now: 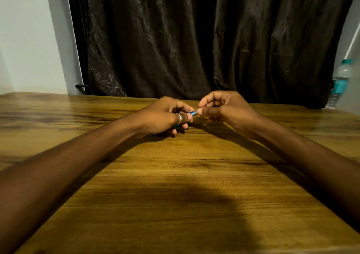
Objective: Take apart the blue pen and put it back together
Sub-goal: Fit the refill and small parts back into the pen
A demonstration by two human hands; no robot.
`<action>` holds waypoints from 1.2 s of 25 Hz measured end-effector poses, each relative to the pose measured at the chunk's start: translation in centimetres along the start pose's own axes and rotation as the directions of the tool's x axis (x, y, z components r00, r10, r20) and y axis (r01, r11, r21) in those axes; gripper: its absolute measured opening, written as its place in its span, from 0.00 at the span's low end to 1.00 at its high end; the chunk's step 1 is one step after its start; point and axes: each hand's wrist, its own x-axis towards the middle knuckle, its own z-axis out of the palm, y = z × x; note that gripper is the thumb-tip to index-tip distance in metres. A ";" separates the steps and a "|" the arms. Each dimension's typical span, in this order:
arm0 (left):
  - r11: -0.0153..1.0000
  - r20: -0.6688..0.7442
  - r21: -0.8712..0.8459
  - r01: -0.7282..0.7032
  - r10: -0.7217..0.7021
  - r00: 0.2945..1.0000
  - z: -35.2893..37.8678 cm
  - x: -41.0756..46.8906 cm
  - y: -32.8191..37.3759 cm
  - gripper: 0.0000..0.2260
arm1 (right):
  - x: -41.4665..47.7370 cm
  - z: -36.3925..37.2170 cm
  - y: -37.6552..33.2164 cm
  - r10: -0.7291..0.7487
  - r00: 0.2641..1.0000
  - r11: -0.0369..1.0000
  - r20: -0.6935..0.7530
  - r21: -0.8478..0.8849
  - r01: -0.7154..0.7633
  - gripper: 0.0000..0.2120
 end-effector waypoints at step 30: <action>0.998 -0.030 0.064 -0.011 0.013 0.999 0.2 -0.1 0.0 0.10 | 0.6 -1.0 0.9 0.170 0.983 0.980 -0.073 0.121 -0.161 0.08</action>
